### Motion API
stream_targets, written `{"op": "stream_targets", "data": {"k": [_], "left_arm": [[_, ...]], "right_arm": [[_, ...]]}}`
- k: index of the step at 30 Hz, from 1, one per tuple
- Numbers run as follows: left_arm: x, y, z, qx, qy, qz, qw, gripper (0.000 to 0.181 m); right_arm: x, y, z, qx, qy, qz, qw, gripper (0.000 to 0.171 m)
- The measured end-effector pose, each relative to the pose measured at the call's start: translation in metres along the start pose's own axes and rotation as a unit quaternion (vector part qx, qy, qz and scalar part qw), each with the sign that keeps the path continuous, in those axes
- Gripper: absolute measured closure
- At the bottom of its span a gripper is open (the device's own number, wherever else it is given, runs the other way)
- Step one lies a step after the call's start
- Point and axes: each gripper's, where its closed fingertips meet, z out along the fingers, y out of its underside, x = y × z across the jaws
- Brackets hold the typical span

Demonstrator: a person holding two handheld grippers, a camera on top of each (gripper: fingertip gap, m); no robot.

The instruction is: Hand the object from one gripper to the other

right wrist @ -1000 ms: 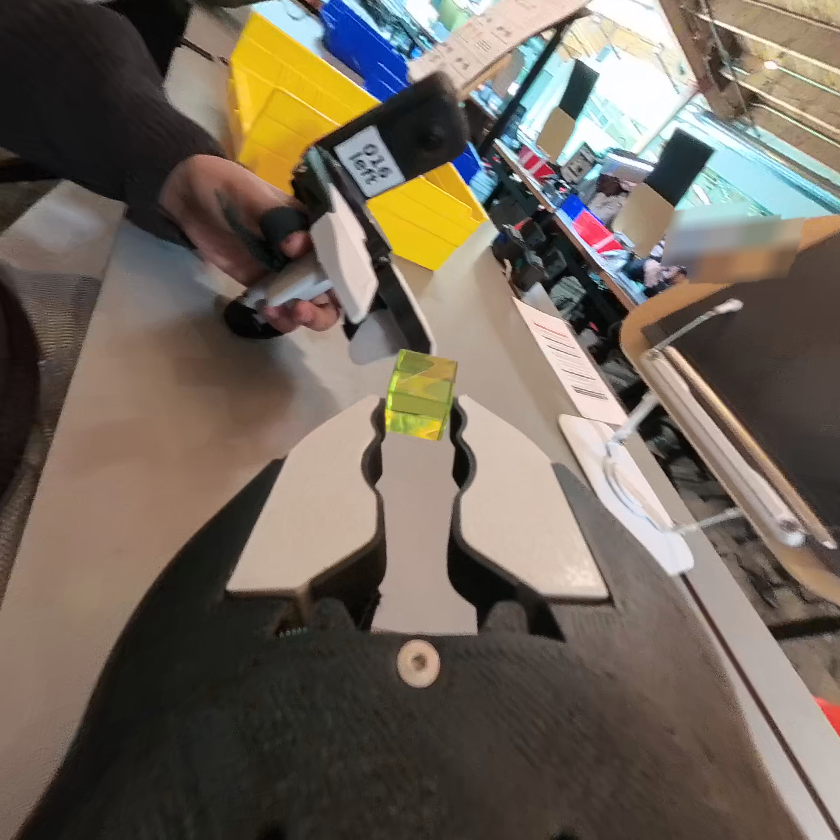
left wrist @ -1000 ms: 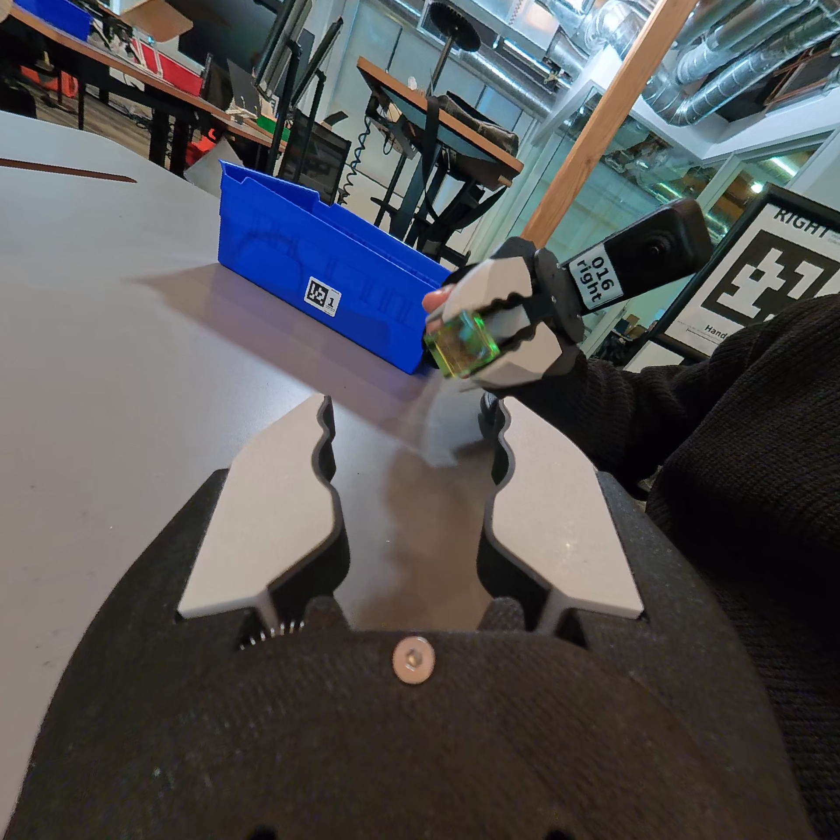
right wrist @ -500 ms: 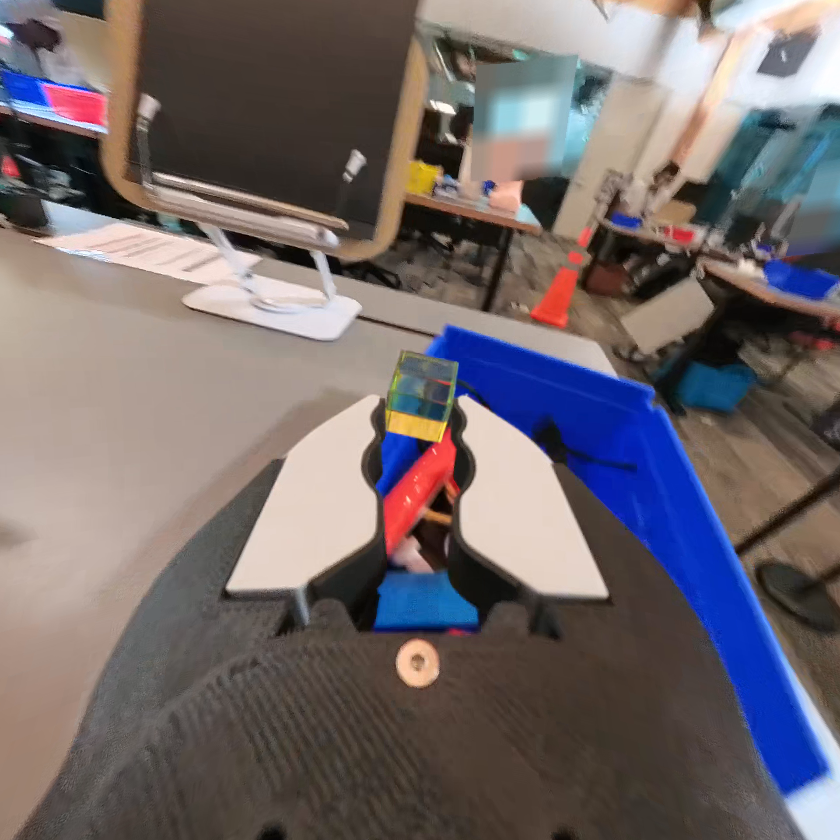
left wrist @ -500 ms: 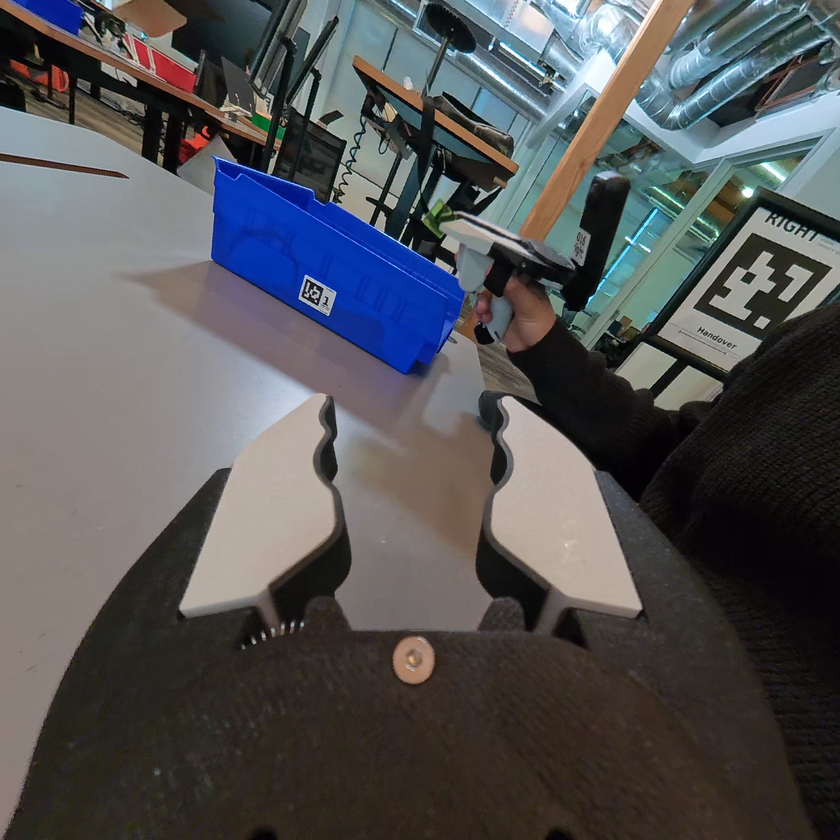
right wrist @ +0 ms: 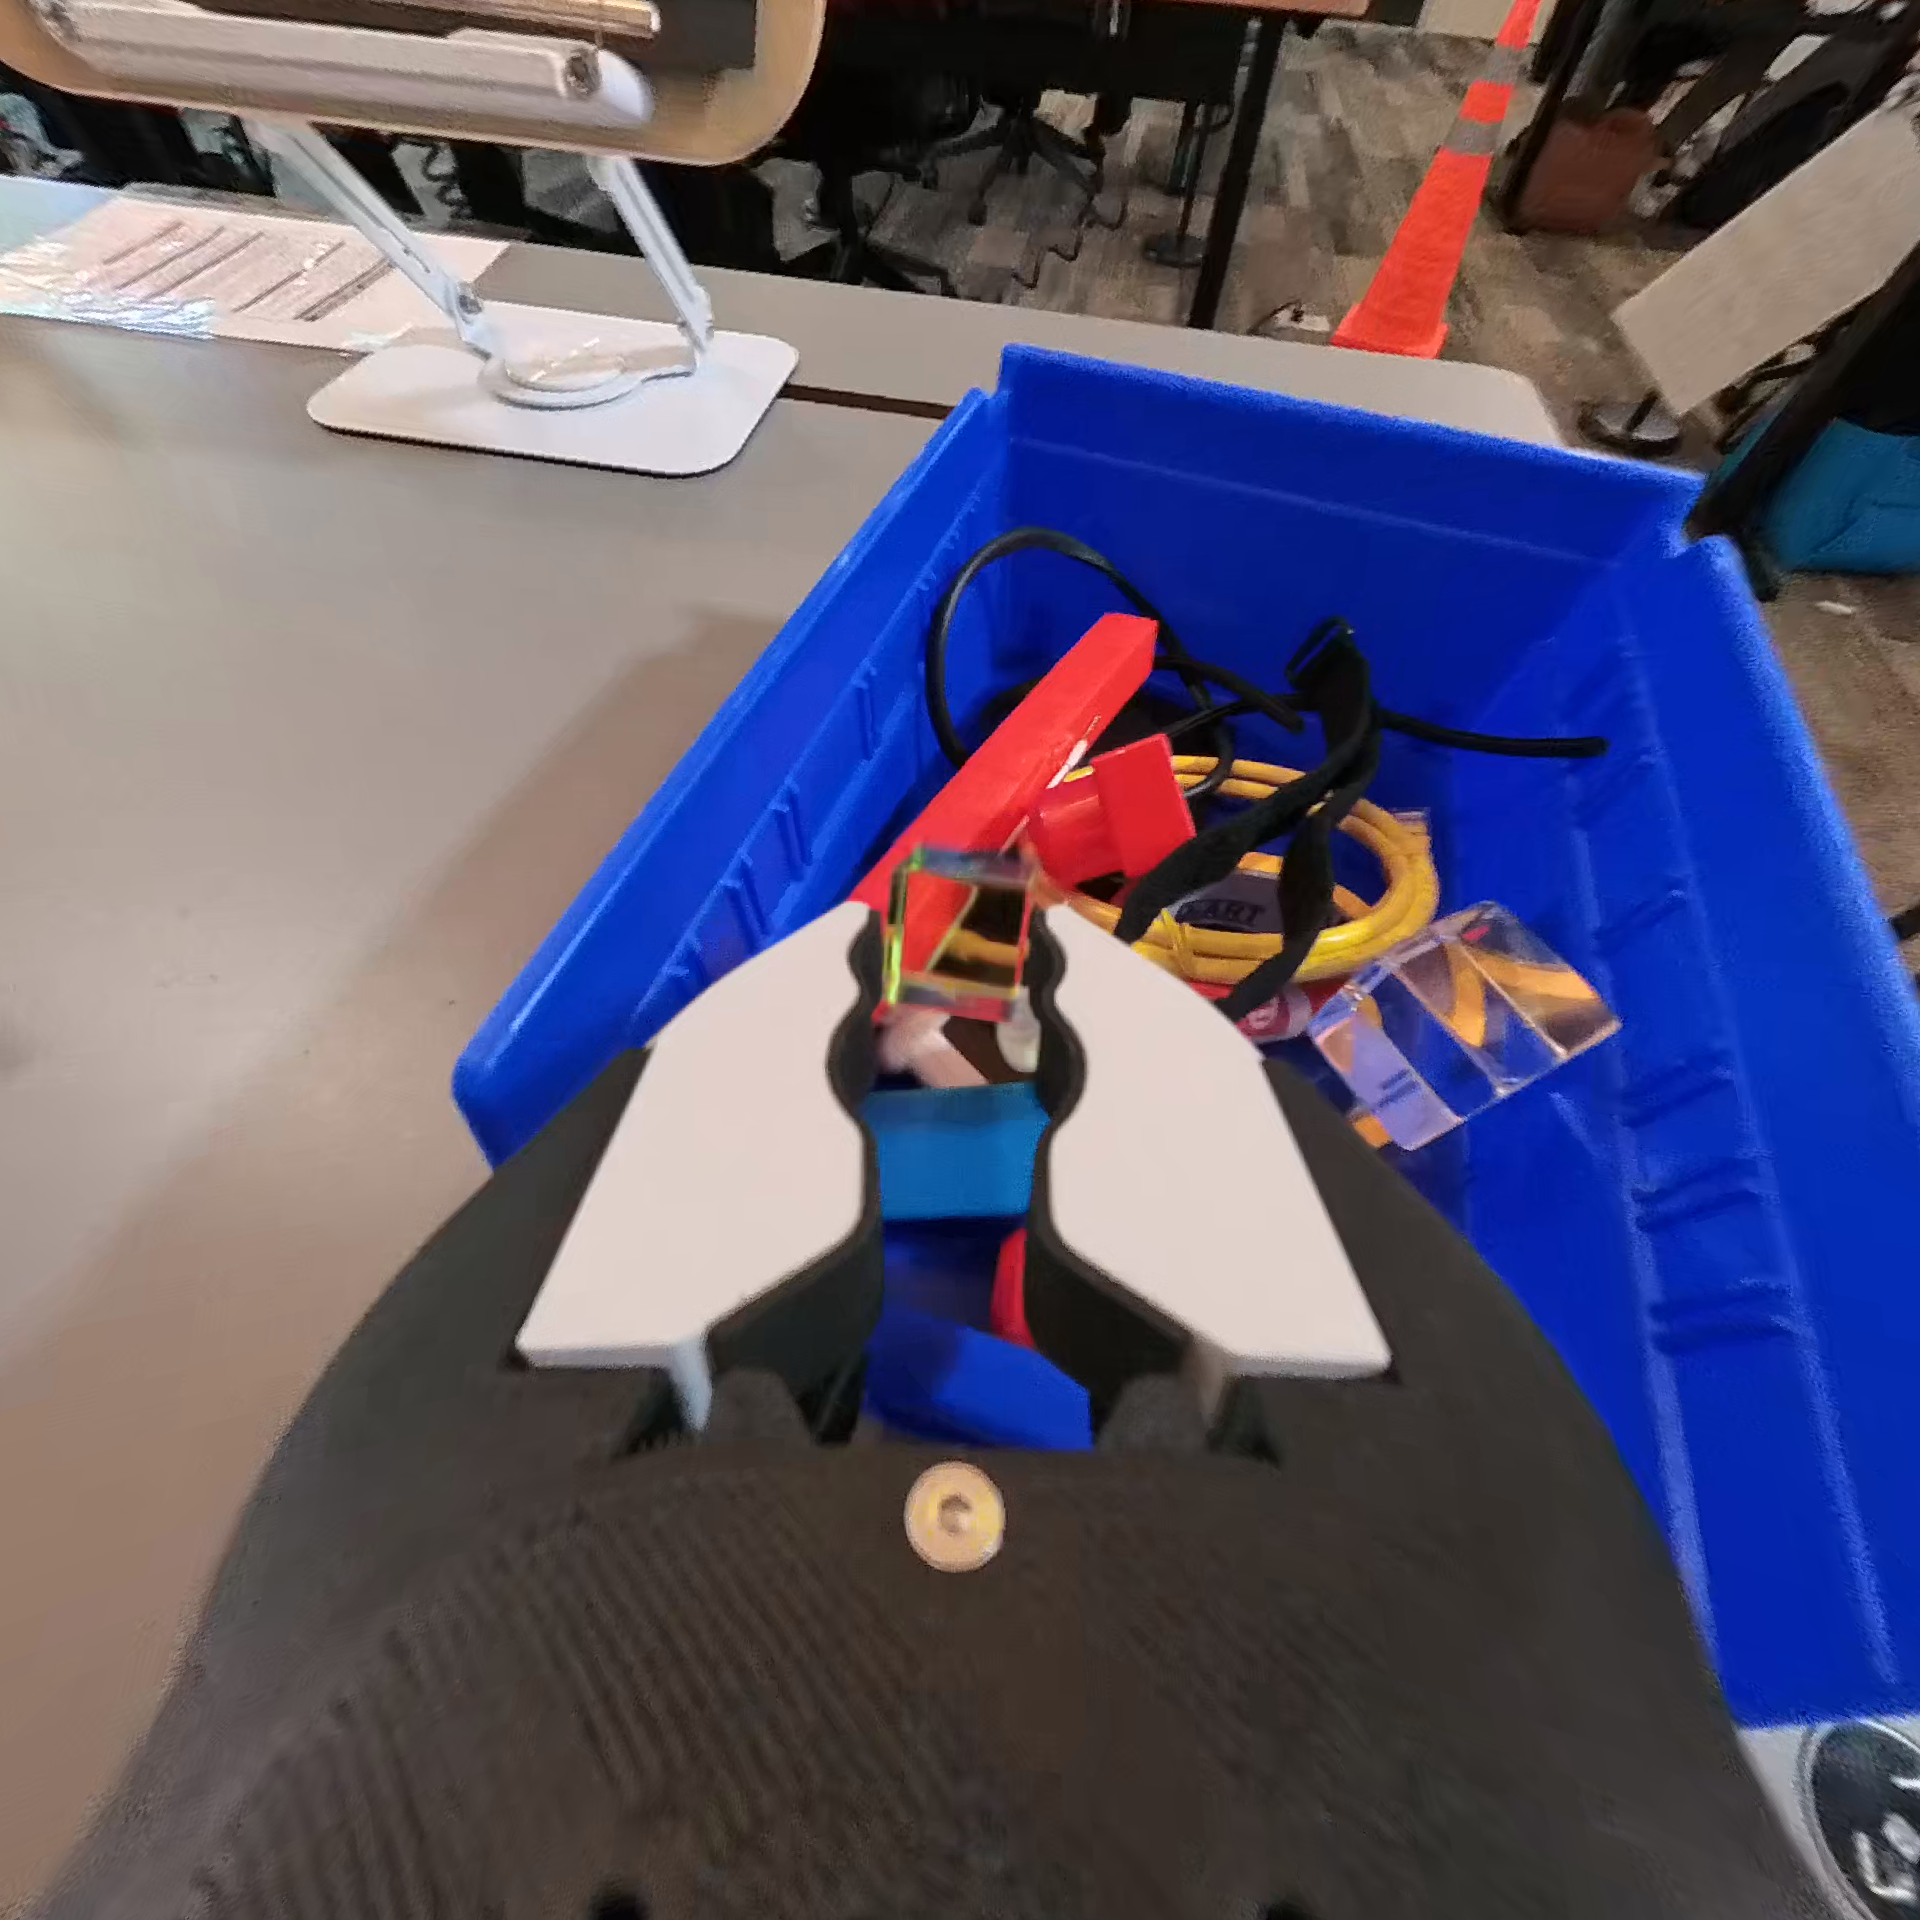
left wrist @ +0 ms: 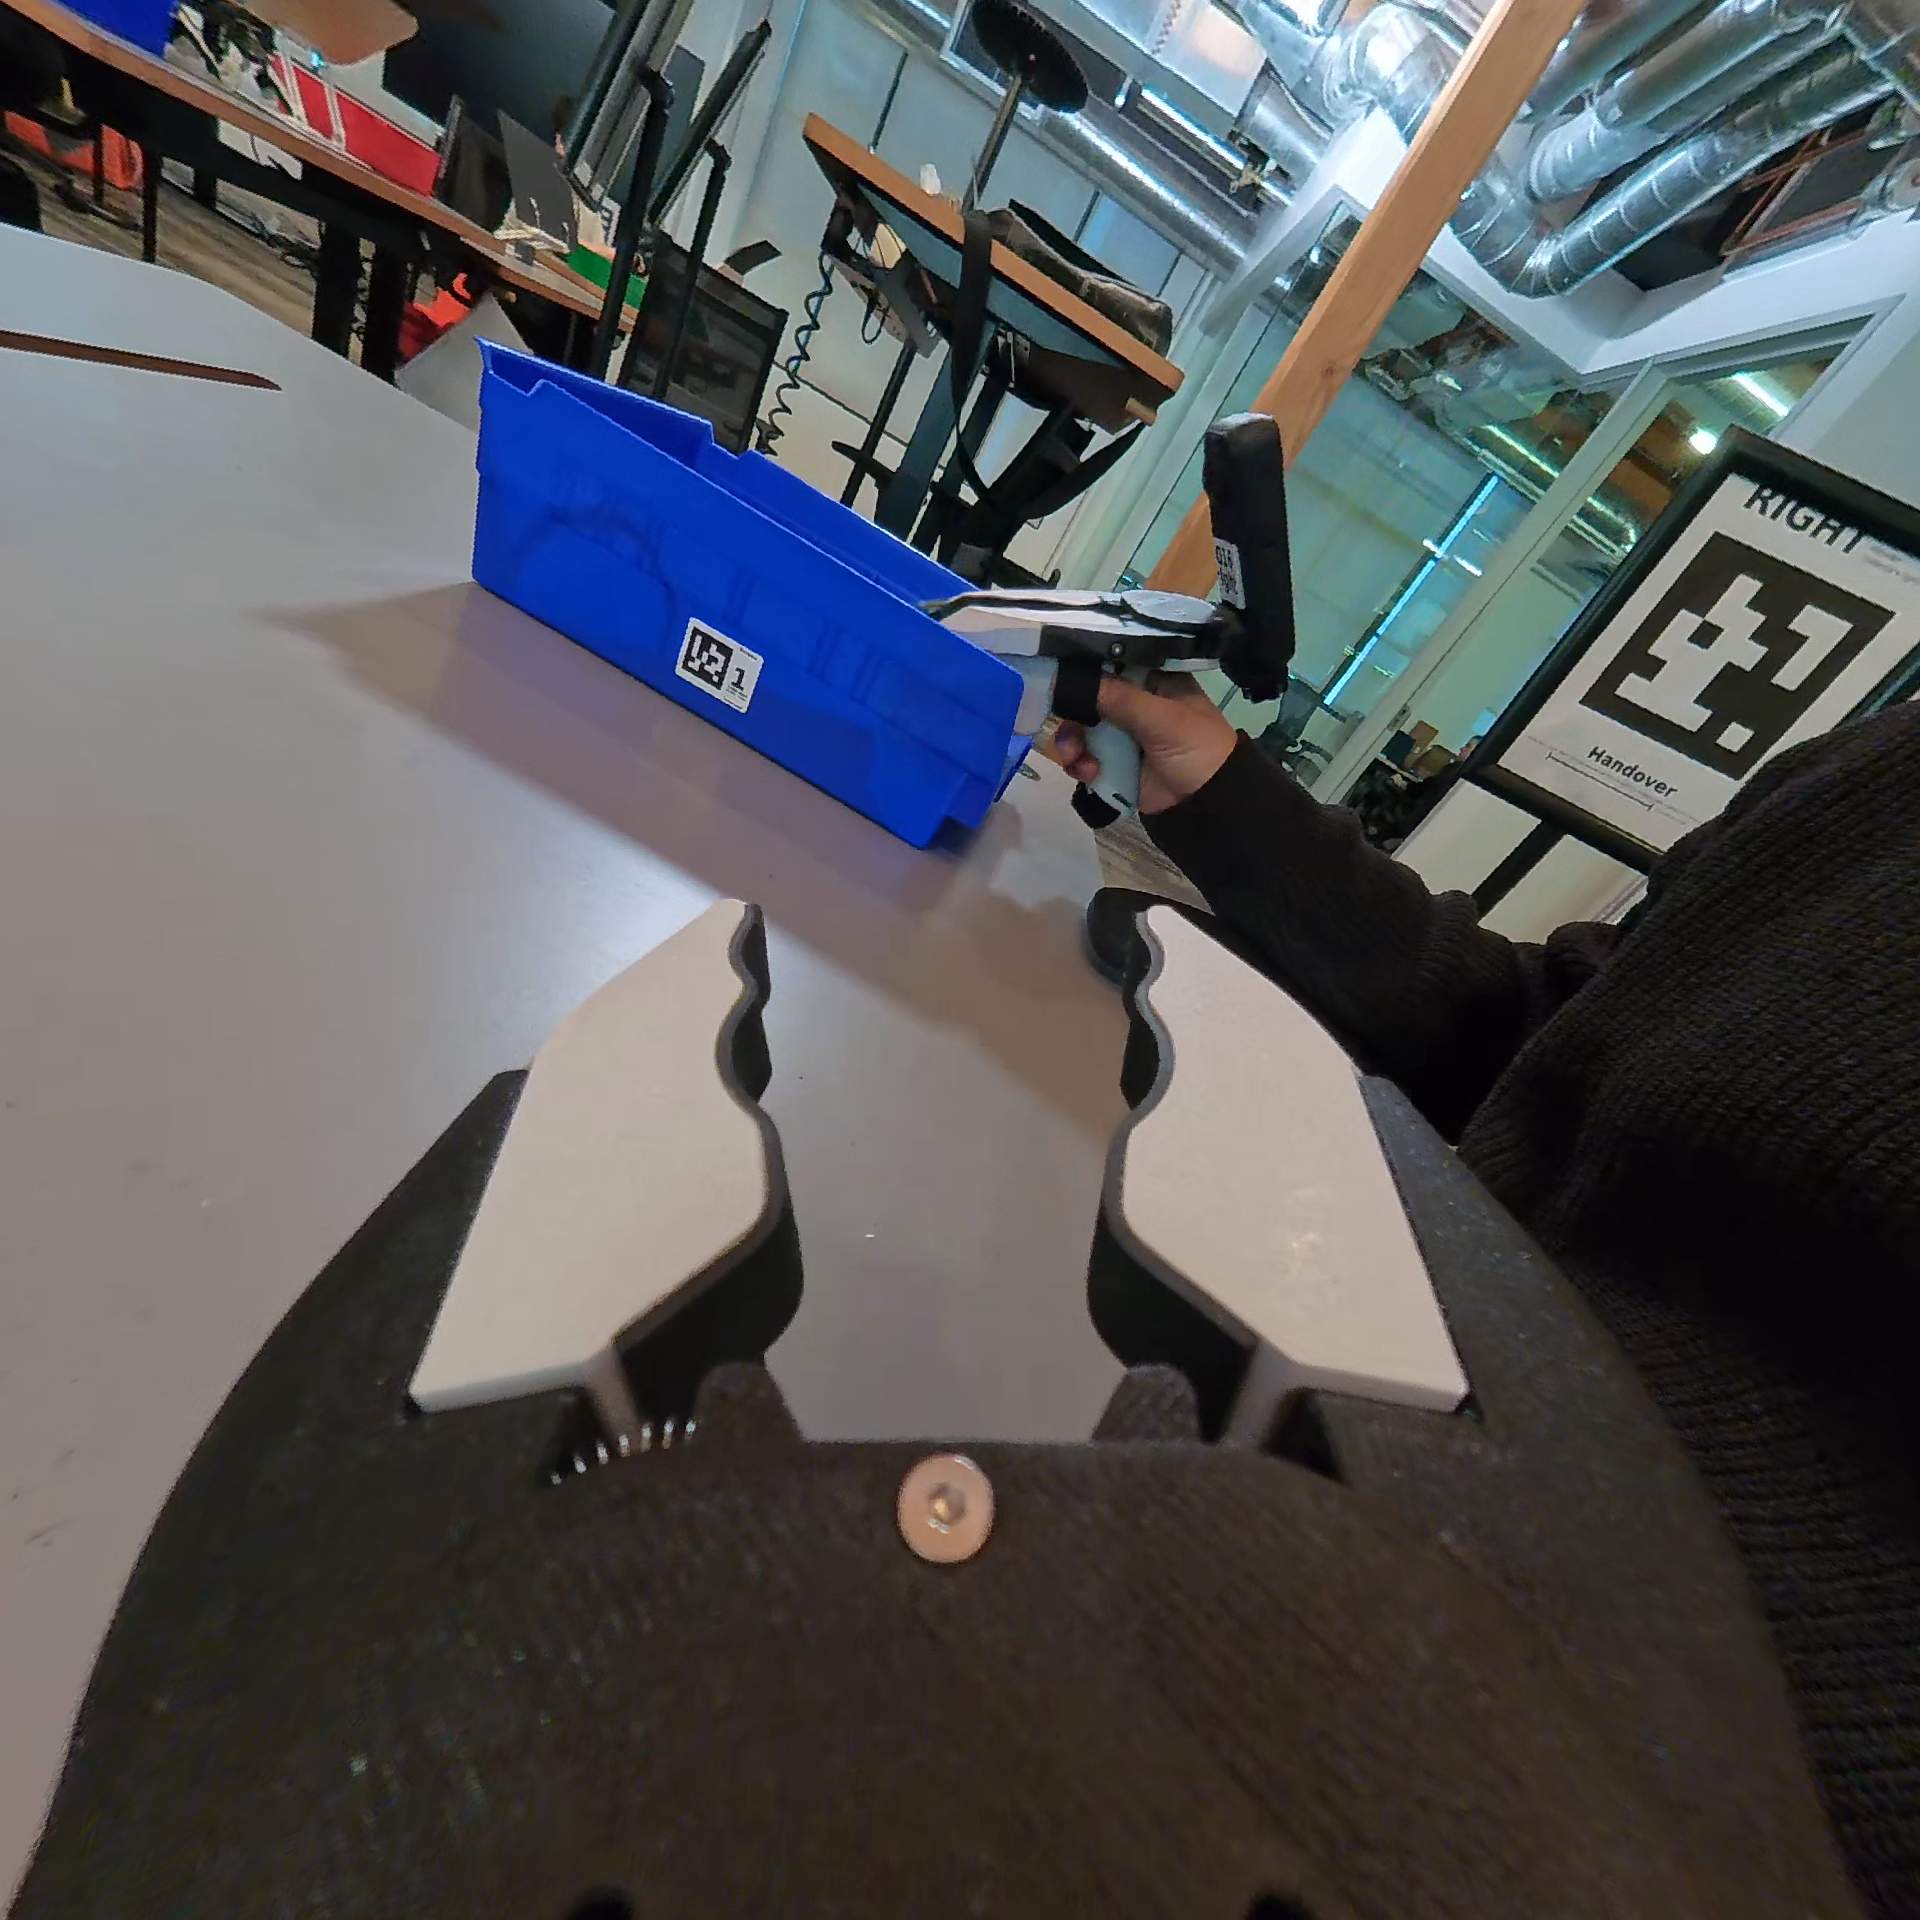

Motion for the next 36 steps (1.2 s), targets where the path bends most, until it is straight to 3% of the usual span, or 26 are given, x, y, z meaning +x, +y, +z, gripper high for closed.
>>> {"op": "stream_targets", "data": {"k": [8,14,21,24,26,30,32,36], "left_arm": [[-0.001,0.001,0.0,-0.001,-0.001,-0.005,1.0,0.115],[0.003,0.003,0.001,-0.018,0.003,-0.022,1.0,0.125],[0.012,0.01,0.005,-0.07,-0.057,0.174,0.981,0.132],[0.017,0.013,0.008,-0.092,-0.086,0.295,0.947,0.137],[0.011,0.009,0.007,-0.09,-0.129,0.368,0.917,0.131],[0.008,0.008,0.005,-0.088,-0.151,0.371,0.912,0.133],[0.009,0.001,0.003,-0.066,-0.155,0.352,0.921,0.14],[0.012,-0.008,-0.003,-0.035,-0.145,0.31,0.939,0.173]], "right_arm": [[-0.003,-0.021,-0.007,0.059,0.013,-0.029,0.998,0.136],[-0.04,-0.048,-0.019,0.135,-0.026,-0.082,0.987,0.139],[-0.111,-0.065,-0.031,0.17,-0.091,-0.144,0.971,0.122],[-0.145,-0.059,-0.026,0.171,-0.145,-0.138,0.965,0.123],[-0.169,-0.05,-0.021,0.159,-0.178,-0.138,0.961,0.119],[-0.212,-0.031,-0.015,0.13,-0.22,-0.187,0.948,0.11],[-0.227,-0.023,-0.015,0.124,-0.227,-0.223,0.94,0.109],[-0.234,-0.014,-0.013,0.123,-0.213,-0.287,0.926,0.108]]}}
